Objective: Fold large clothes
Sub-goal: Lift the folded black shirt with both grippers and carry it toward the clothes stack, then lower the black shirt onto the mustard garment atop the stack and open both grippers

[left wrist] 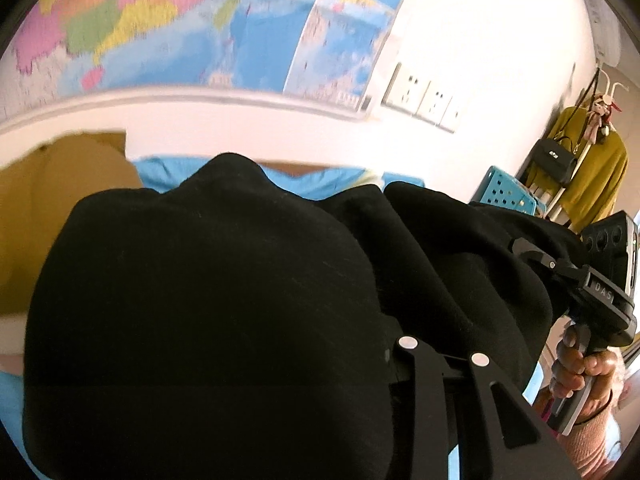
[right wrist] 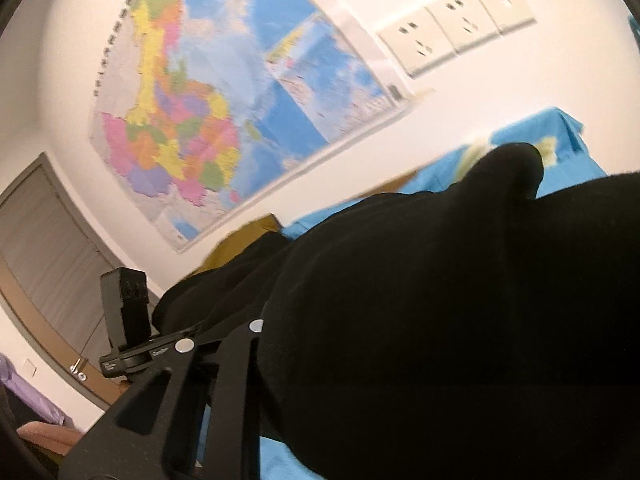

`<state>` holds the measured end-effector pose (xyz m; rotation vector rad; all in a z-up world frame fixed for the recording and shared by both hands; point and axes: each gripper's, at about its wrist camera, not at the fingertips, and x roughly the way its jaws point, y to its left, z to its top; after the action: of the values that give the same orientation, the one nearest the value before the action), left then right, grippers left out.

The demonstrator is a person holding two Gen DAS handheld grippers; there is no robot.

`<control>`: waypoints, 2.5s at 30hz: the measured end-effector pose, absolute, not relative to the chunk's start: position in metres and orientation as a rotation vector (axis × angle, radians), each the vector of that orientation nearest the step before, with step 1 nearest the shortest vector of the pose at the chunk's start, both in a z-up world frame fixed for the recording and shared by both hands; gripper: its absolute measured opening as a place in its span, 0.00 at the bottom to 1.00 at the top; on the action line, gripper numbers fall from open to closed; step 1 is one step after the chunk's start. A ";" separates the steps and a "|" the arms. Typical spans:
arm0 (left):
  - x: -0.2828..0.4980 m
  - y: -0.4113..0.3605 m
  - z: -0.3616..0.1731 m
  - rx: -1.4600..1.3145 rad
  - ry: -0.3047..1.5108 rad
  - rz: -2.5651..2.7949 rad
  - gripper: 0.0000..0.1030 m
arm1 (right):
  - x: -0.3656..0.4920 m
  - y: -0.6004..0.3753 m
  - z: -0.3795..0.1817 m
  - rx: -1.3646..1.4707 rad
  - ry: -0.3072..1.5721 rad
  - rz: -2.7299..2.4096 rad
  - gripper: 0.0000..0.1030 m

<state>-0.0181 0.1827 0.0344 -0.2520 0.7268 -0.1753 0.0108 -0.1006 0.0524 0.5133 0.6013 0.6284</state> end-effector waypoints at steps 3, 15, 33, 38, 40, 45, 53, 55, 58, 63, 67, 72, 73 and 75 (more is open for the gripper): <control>-0.021 0.185 0.051 -0.231 0.690 -0.171 0.31 | 0.012 -0.091 0.072 0.487 0.570 0.655 0.19; -0.029 0.232 0.140 -0.192 0.512 -0.114 0.31 | 0.039 -0.042 0.163 0.429 0.380 0.784 0.19; -0.032 0.451 0.215 -0.101 0.302 0.369 0.31 | 0.145 0.218 0.226 0.300 0.202 1.084 0.19; -0.049 0.549 0.141 -0.211 0.398 0.513 0.34 | 0.158 0.303 0.133 0.243 0.477 1.170 0.19; -0.056 0.590 0.087 -0.314 0.505 0.576 0.34 | 0.161 0.327 0.086 0.212 0.629 1.167 0.24; -0.081 0.633 0.018 -0.528 0.561 0.571 0.45 | 0.158 0.318 0.037 0.221 0.775 1.177 0.43; -0.086 0.650 0.048 -0.547 0.581 0.524 0.47 | 0.152 0.216 0.071 0.285 0.689 1.038 0.63; -0.082 0.652 0.056 -0.552 0.574 0.520 0.47 | 0.155 0.211 0.078 0.272 0.667 1.033 0.63; -0.073 0.646 0.056 -0.536 0.581 0.551 0.49 | 0.158 0.230 0.070 0.199 0.729 1.052 0.25; -0.080 0.638 0.055 -0.480 0.633 0.614 0.59 | 0.141 0.226 0.038 0.207 0.841 1.024 0.13; -0.102 0.638 0.071 -0.566 0.658 0.663 0.76 | 0.132 0.201 0.037 0.255 0.863 1.027 0.16; -0.127 0.603 0.104 -0.421 0.578 0.779 0.76 | 0.114 0.185 0.083 0.141 0.670 0.879 0.37; -0.129 0.593 0.111 -0.371 0.547 0.799 0.76 | 0.114 0.188 0.090 0.130 0.645 0.893 0.41; -0.122 0.573 0.126 -0.245 0.498 0.780 0.79 | 0.114 0.214 0.106 0.065 0.611 0.951 0.54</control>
<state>-0.1217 0.5727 0.1258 -0.2454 0.4975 0.7804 0.1138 0.2142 0.1056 0.0648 0.6110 0.9508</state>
